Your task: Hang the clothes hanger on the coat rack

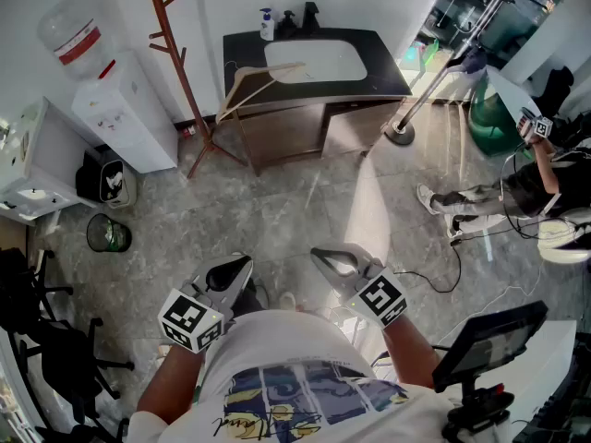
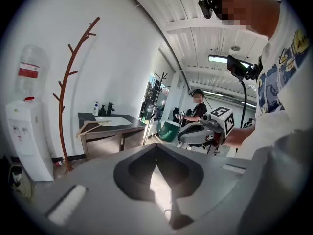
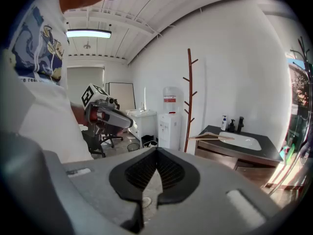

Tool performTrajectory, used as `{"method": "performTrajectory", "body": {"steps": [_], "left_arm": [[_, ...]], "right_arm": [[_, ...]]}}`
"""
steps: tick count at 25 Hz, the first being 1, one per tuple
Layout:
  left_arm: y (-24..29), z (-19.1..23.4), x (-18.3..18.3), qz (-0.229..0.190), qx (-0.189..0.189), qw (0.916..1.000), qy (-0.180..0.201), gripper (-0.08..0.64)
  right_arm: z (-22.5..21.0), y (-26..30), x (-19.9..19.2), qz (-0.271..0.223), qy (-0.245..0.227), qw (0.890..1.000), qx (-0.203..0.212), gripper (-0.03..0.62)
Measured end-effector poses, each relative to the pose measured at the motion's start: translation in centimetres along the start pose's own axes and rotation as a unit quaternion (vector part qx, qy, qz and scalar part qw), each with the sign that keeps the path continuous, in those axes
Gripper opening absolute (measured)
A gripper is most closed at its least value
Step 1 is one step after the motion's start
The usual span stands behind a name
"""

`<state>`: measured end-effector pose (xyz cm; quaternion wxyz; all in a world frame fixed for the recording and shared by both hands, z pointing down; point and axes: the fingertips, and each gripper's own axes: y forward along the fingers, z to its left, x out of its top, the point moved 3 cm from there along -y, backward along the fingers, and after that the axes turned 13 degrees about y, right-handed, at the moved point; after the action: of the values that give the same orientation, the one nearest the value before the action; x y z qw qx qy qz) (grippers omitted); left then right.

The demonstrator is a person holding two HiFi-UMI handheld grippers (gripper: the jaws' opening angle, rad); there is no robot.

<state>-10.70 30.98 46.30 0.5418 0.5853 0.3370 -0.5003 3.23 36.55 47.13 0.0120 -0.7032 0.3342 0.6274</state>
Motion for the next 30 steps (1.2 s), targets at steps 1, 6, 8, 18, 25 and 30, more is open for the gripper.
{"method": "performTrajectory", "body": {"steps": [1,6,8,18,25,30], "left_arm": [[-0.1,0.6,0.1,-0.001,0.001,1.0000,0.000,0.002],[0.0,3.7,0.3,-0.005,0.002,1.0000,-0.004,0.002],[0.3,5.2,0.5,-0.009,0.000,0.9999,-0.006,0.002],[1.3,15.8,2.3,-0.024,-0.044,0.9987,-0.013,0.002],[0.4,22.7,3.1,-0.027,-0.068,0.9973,0.001,0.002],[0.8,25.4,2.5,-0.037,-0.047,0.9980,-0.021,0.003]], "right_arm": [[-0.1,0.4,0.3,0.001,-0.002,1.000,0.000,0.002],[-1.0,2.8,1.7,0.005,-0.005,1.000,-0.002,0.002],[-1.5,3.9,2.1,0.010,-0.004,1.000,-0.005,0.002],[-4.2,13.1,7.4,0.032,-0.015,0.999,-0.017,0.002],[-7.7,19.9,11.1,0.041,-0.029,0.999,-0.019,0.061],[-12.4,22.0,12.0,0.073,-0.049,0.995,-0.040,0.077]]}}
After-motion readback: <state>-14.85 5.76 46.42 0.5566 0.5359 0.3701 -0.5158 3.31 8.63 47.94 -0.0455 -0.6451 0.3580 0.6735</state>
